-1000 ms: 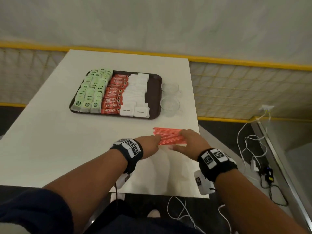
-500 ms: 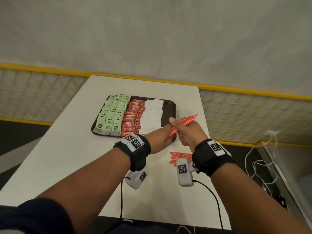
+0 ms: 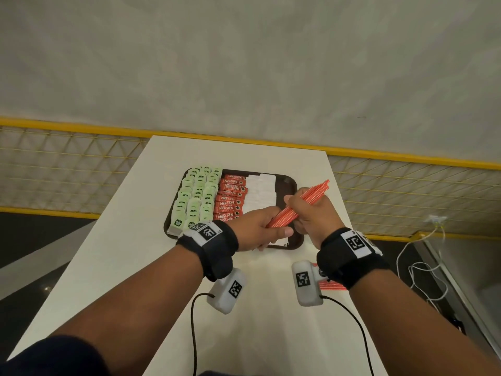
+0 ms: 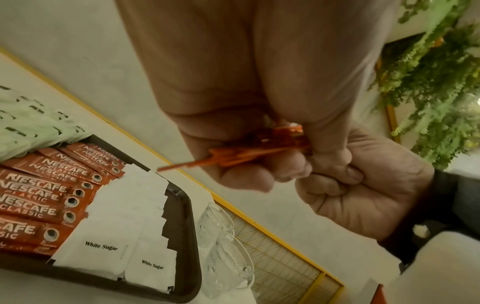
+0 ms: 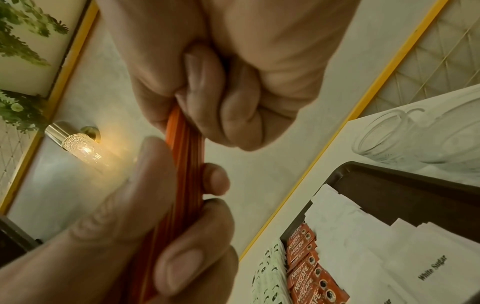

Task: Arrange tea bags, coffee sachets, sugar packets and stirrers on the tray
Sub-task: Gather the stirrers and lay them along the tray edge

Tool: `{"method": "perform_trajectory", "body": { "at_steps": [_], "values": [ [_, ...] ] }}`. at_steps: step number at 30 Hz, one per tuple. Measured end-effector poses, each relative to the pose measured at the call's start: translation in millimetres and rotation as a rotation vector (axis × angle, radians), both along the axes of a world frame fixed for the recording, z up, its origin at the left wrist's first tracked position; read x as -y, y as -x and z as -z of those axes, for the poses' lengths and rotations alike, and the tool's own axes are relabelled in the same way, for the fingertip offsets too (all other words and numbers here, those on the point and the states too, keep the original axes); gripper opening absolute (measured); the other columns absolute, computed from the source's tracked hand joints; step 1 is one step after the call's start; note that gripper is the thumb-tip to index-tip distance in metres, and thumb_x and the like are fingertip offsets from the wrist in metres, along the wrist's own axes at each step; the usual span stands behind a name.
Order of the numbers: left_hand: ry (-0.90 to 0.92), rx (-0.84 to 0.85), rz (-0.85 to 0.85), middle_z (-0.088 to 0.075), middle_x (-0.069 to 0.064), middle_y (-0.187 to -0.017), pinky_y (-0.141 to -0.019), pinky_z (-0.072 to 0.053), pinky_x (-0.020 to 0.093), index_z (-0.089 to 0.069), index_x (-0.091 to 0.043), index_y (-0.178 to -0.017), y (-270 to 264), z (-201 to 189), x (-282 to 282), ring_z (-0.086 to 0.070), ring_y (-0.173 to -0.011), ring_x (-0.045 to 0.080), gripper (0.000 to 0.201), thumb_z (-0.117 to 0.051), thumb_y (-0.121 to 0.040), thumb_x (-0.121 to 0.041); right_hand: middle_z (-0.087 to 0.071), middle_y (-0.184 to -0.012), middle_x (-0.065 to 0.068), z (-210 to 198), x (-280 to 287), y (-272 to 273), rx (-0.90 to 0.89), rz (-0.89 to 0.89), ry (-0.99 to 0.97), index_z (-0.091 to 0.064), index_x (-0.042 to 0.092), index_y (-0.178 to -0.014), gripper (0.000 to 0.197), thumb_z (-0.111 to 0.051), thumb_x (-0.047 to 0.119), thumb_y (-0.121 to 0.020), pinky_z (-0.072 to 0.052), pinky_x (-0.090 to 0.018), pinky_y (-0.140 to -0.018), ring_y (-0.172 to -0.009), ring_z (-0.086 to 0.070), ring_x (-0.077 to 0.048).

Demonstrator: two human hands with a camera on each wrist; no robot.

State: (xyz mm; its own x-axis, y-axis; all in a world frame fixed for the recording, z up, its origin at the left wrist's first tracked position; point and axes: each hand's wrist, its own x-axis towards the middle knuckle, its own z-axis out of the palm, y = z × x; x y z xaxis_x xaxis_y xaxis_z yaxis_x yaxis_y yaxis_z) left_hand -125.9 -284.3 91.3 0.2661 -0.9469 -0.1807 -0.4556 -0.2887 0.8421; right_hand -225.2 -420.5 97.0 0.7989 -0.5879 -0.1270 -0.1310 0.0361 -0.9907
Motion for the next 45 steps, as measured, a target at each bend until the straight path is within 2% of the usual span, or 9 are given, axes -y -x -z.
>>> {"method": "perform_trajectory", "body": {
  "at_steps": [5,11,20,24,28,31,35,38,45],
  "values": [
    [0.06,-0.115,0.024,-0.054,-0.004,-0.073,-0.054,-0.047,0.022,-0.05,-0.027,-0.095,-14.2,5.1,-9.7,-0.05,-0.055,0.007,0.015,-0.053,-0.098,-0.041,-0.035,-0.06,-0.013,1.6,-9.3,-11.8,0.006,0.031,-0.022,-0.047,0.01,-0.073,0.023,-0.062,0.013,-0.091,-0.026,-0.026,-0.045,-0.047,-0.03,-0.018],
    [0.097,-0.104,0.023,-0.056,-0.007,-0.078,-0.056,-0.042,0.017,-0.049,-0.03,-0.091,-29.9,7.6,-12.9,-0.048,-0.055,-0.002,0.013,-0.047,-0.101,-0.038,-0.042,-0.063,-0.016,-3.1,-18.8,-27.3,-0.051,0.067,-0.027,-0.059,0.006,-0.088,0.012,-0.061,0.018,-0.089,-0.025,-0.024,-0.047,-0.045,-0.033,-0.017],
    [0.078,-0.1,0.03,-0.067,-0.004,-0.085,-0.059,-0.045,0.02,-0.057,-0.024,-0.099,-53.2,9.9,-13.5,-0.052,-0.058,-0.003,0.016,-0.054,-0.098,-0.04,-0.045,-0.051,-0.013,-8.1,-22.8,-39.4,-0.044,0.001,-0.036,-0.05,0.009,-0.064,0.03,-0.06,0.011,-0.093,-0.025,-0.019,-0.038,-0.034,-0.033,-0.015],
    [0.115,-0.177,-0.023,-0.073,0.003,-0.094,-0.067,-0.051,0.035,-0.065,-0.013,-0.105,-63.4,9.5,-16.2,-0.057,-0.069,0.011,0.03,-0.064,-0.092,-0.039,-0.047,-0.05,-0.012,-7.5,-26.9,-46.2,0.025,0.059,0.009,-0.049,0.008,-0.065,0.03,-0.06,0.007,-0.092,-0.03,-0.018,-0.038,-0.035,-0.039,-0.014],
    [0.13,-0.243,-0.044,-0.073,0.004,-0.091,-0.062,-0.05,0.031,-0.065,-0.011,-0.105,-72.9,9.5,-21.1,-0.056,-0.063,0.009,0.033,-0.065,-0.09,-0.04,-0.047,-0.056,-0.012,-4.3,-29.0,-54.6,0.054,0.116,0.027,-0.05,0.007,-0.068,0.026,-0.062,0.008,-0.091,-0.031,-0.02,-0.043,-0.04,-0.042,-0.013],
    [0.121,-0.363,-0.13,-0.073,0.005,-0.091,-0.063,-0.052,0.029,-0.063,-0.013,-0.105,-78.0,8.4,-26.4,-0.06,-0.07,0.014,0.03,-0.053,-0.098,-0.04,-0.045,-0.057,-0.01,-4.8,-28.1,-56.9,0.108,0.144,0.018,-0.048,0.011,-0.064,0.03,-0.062,0.008,-0.092,-0.029,-0.019,-0.041,-0.043,-0.041,-0.013],
    [0.073,-0.625,-0.438,-0.07,0.012,-0.107,-0.08,-0.059,0.035,-0.062,-0.011,-0.109,-86.7,7.2,-37.6,-0.071,-0.092,0.029,0.06,-0.029,-0.098,-0.06,-0.046,-0.054,-0.003,-13.2,-27.2,-57.2,0.179,0.191,0.012,-0.049,0.011,-0.063,0.032,-0.061,0.008,-0.093,-0.034,-0.019,-0.04,-0.045,-0.043,-0.013],
    [0.109,-0.841,-0.483,-0.07,0.018,-0.111,-0.084,-0.059,0.038,-0.057,-0.006,-0.117,-81.5,1.0,-36.9,-0.072,-0.096,0.033,0.069,-0.023,-0.098,-0.062,-0.049,-0.054,-0.008,-15.0,-34.1,-62.9,0.17,0.153,0.089,-0.053,0.01,-0.068,0.028,-0.063,0.015,-0.093,-0.032,-0.02,-0.04,-0.042,-0.041,-0.014],
    [0.163,-0.895,-0.528,-0.073,0.016,-0.099,-0.056,-0.058,0.024,-0.06,-0.008,-0.109,-76.9,-12.2,-32.0,-0.074,-0.072,0.024,0.056,-0.033,-0.1,-0.056,-0.051,-0.053,-0.011,-19.1,-45.7,-77.2,0.174,0.083,0.129,-0.056,0.005,-0.076,0.021,-0.067,0.016,-0.091,-0.032,-0.025,-0.043,-0.039,-0.039,-0.016]
  ]
}}
